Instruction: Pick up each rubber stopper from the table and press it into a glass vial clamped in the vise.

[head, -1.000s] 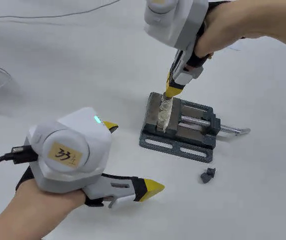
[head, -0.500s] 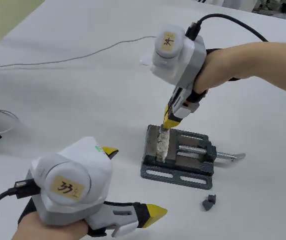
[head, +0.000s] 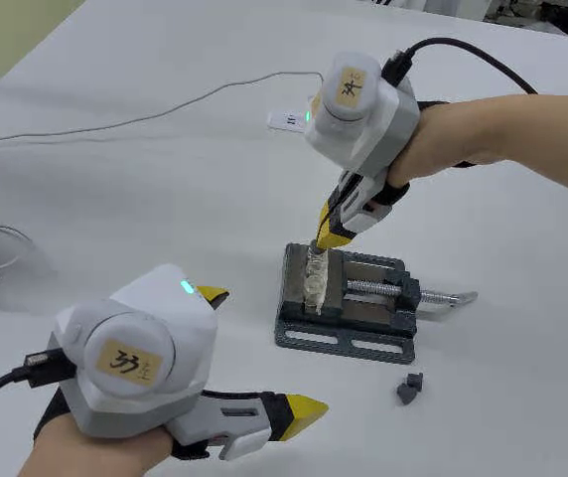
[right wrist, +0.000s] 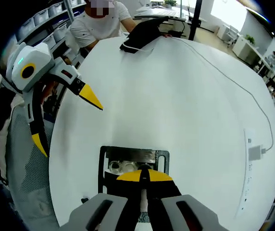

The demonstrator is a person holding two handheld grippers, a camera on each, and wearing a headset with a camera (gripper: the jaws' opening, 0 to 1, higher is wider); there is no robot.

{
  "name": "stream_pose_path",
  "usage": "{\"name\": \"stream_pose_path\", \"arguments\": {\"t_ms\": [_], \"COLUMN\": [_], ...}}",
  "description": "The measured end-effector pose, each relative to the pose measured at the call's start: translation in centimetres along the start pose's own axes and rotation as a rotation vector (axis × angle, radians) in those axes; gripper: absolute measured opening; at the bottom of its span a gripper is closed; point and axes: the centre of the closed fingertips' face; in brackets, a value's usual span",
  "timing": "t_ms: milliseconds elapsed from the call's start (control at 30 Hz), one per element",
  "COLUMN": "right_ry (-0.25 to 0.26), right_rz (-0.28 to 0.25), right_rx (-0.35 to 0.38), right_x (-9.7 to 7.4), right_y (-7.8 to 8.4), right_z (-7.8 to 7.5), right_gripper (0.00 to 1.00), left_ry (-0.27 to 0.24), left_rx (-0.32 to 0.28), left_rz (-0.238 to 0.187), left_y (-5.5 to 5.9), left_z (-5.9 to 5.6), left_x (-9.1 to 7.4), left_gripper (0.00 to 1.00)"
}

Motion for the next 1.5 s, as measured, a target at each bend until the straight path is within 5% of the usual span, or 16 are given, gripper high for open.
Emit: {"name": "stream_pose_path", "arguments": {"t_ms": [200,533,700,900,1500], "right_ry": [0.031,0.063,0.079,0.109,0.201], "right_rz": [-0.006,-0.092,-0.118,-0.184,-0.259], "right_rx": [-0.005,0.031,0.036,0.078,0.189], "right_x": [-0.7,-1.2,-1.7,-2.4,-4.7], "right_y": [1.4,2.8,3.9,4.3,8.4], "right_z": [0.1,1.5,2.3,3.9,8.4], "right_gripper": [0.33,0.65,0.71,0.66,0.54], "left_ry": [0.002,0.004,0.005,0.013,0.044], "left_rx": [0.009,0.022,0.033,0.046,0.067], "left_rz": [0.002,0.006,0.008,0.018,0.027], "left_y": [-0.2,-0.3,-0.5,-0.5,-0.6], "left_z": [-0.1,0.1,0.2,0.0,-1.1], "left_x": [0.0,-0.1,-0.3,-0.5,-0.1], "left_gripper": [0.85,0.85,0.85,0.85,0.85]}}
Point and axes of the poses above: the centre of the closed fingertips' face, and the gripper's own axes: x roughly forward along the fingers, z roughly to its left, y roughly out of its underside, and after that the axes turned 10 degrees about -z, right-handed
